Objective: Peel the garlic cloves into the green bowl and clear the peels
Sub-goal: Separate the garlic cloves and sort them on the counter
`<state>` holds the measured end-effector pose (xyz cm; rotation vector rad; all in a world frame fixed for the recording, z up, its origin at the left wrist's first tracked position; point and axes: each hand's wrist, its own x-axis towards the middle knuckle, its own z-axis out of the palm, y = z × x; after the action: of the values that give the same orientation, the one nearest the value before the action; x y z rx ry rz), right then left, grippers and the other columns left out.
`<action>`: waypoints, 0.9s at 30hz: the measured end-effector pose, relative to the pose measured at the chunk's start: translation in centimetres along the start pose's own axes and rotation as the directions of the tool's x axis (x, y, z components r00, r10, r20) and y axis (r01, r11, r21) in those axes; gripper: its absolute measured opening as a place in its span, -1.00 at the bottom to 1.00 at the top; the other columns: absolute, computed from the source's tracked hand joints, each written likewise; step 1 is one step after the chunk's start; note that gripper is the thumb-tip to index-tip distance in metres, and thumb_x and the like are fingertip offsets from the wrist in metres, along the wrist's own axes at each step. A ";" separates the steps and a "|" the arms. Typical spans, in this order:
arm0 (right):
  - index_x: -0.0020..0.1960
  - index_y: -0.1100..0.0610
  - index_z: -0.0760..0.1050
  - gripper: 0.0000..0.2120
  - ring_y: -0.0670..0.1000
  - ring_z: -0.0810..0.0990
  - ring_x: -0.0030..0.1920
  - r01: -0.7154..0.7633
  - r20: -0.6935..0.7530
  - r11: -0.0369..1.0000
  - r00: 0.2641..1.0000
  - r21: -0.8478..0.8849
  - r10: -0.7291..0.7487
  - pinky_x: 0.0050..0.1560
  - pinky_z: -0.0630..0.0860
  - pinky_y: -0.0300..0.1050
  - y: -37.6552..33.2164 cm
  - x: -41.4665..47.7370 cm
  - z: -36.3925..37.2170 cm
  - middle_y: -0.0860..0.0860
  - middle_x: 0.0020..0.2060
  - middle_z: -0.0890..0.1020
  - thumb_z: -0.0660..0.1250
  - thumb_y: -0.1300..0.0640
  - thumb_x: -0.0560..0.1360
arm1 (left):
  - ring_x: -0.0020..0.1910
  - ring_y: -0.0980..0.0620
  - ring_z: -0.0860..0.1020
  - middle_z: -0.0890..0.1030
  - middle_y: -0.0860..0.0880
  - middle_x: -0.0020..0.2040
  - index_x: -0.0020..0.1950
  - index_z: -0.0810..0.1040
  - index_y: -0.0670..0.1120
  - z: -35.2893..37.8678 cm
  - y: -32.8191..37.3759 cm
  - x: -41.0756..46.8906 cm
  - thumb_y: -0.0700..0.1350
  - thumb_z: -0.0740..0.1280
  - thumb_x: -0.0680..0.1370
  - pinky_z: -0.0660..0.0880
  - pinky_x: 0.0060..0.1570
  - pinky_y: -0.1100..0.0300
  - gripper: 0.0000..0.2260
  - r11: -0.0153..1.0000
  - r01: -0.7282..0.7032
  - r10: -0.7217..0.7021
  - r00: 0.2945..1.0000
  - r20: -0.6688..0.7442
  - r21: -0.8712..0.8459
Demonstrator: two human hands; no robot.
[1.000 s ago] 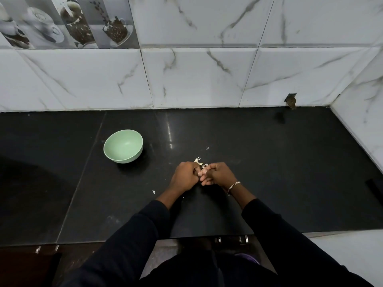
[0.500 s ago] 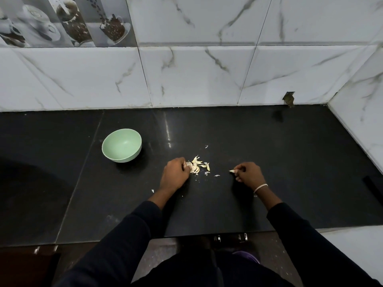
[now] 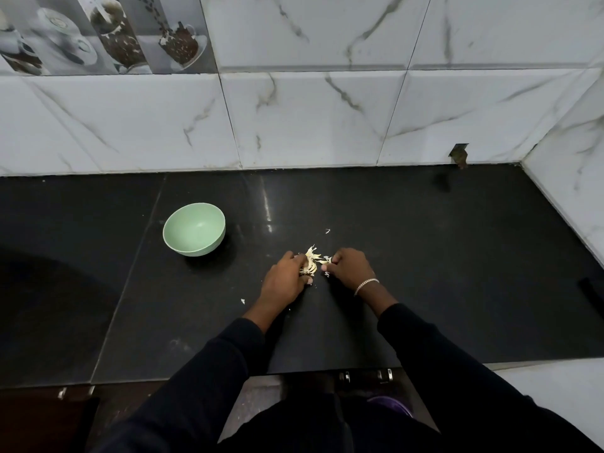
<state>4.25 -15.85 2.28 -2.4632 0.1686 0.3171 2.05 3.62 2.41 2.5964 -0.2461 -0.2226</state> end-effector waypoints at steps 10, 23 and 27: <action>-0.04 0.19 0.58 -0.89 0.17 0.58 0.10 0.008 0.043 0.995 0.999 -0.103 -0.003 0.07 0.49 -0.05 -1.4 0.6 1.1 0.16 0.05 0.63 0.44 0.16 0.49 | -0.04 -0.20 0.59 0.53 -0.04 0.06 0.01 0.53 -0.04 0.4 0.1 -0.1 -0.14 0.26 0.55 0.55 -0.01 -0.05 -0.92 0.997 -0.025 0.025 1.000 0.005 0.078; -0.14 0.22 0.57 -0.85 -0.01 0.65 -0.44 -0.046 -0.046 0.919 0.997 0.391 0.070 -0.44 0.58 -0.21 -0.7 -1.8 -2.0 0.10 -0.35 0.62 0.28 0.35 0.56 | -0.12 -0.15 0.56 0.50 -0.03 -0.05 -0.06 0.46 -0.05 0.0 0.3 0.3 -0.16 0.23 0.57 0.52 -0.09 -0.02 -0.96 0.994 -0.043 0.049 0.997 -0.062 0.099; -0.09 0.32 0.57 -0.87 0.05 0.67 -0.42 -0.080 -0.070 0.902 0.990 0.424 0.120 -0.38 0.63 -0.15 0.4 -2.3 -3.2 0.16 -0.29 0.63 0.26 0.35 0.57 | -0.16 -0.07 0.52 0.50 -0.01 -0.12 -0.13 0.46 -0.07 -0.2 0.2 0.5 -0.09 0.27 0.61 0.47 -0.14 0.05 -0.87 0.999 -0.027 0.022 0.991 -0.135 -0.033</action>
<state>2.56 -18.05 5.13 -2.0428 0.3661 0.1832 2.56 3.39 2.62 2.5593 -0.2232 -0.0426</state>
